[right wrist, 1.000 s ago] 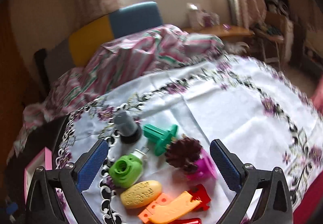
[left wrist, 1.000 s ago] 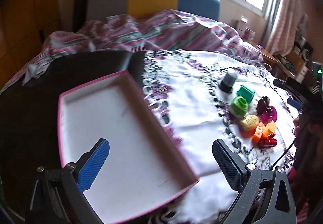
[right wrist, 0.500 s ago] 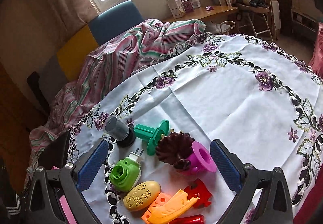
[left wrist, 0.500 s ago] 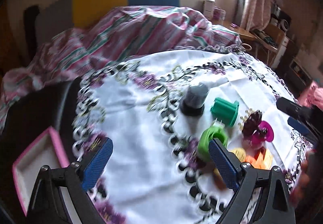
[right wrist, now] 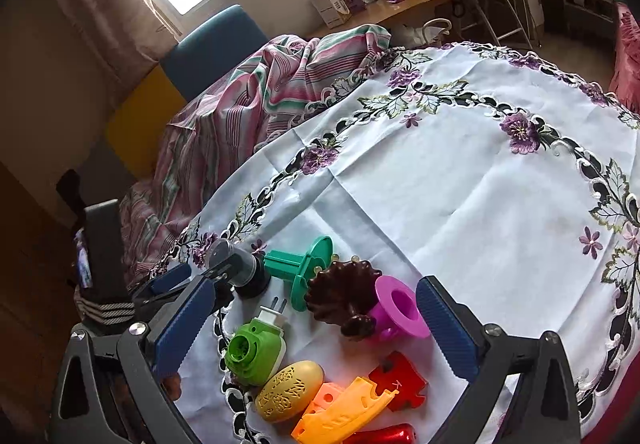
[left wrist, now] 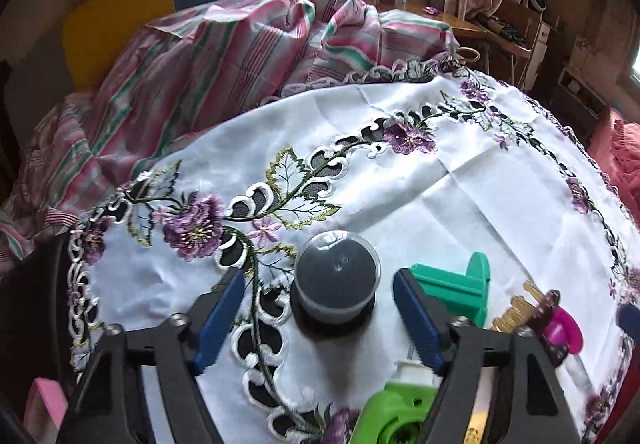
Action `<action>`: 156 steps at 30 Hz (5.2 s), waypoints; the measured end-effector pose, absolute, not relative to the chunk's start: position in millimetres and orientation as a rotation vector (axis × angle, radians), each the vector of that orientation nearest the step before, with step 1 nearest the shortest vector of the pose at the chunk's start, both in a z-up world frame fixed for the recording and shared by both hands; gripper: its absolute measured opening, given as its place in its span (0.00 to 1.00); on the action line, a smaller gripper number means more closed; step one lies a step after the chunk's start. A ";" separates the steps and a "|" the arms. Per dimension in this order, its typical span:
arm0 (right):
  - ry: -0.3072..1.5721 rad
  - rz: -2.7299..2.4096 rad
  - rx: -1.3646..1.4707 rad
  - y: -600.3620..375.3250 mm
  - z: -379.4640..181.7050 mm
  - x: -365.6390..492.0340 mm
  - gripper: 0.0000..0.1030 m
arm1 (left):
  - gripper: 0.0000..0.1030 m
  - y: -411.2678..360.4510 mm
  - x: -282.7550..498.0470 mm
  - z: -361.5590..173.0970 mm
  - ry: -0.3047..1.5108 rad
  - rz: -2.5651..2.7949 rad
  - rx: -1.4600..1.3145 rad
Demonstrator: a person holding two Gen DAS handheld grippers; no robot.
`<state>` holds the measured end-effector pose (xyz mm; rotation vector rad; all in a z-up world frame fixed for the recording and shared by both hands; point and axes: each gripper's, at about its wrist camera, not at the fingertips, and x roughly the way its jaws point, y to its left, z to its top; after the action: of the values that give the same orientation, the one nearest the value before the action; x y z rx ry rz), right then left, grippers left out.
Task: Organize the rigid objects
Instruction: 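Move both tools over the toys on the embroidered cloth, then grasp the grey-black cylinder with the left tool while the right tool grasps the green spool, then place the grey-black cylinder in the pink-rimmed tray and open the left tool, then carry the green spool to the tray and release it with the right tool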
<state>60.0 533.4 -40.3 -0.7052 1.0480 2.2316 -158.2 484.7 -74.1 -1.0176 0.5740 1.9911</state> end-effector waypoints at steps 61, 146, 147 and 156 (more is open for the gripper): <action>0.216 2.273 -1.505 534.4 -115.4 -94.2 0.29 | 0.68 74.8 -240.8 -72.5 0.085 2.560 -1.362; 0.042 2.923 -1.824 123.8 -70.2 -183.4 0.29 | 0.82 -25.1 -58.7 -59.7 -0.102 2.739 -1.306; 0.049 2.913 -1.846 118.2 -74.2 -188.8 0.29 | 0.82 -26.5 -59.3 -60.3 -0.106 2.742 -1.308; 0.146 2.895 -1.920 101.9 -92.2 -199.9 0.41 | 0.82 -34.3 -63.6 -63.6 -0.145 2.742 -1.323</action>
<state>-199.9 101.9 -92.2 -1.9197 0.1464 2.8947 -63.6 -34.3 -63.6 -1.3230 -0.1447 2.7415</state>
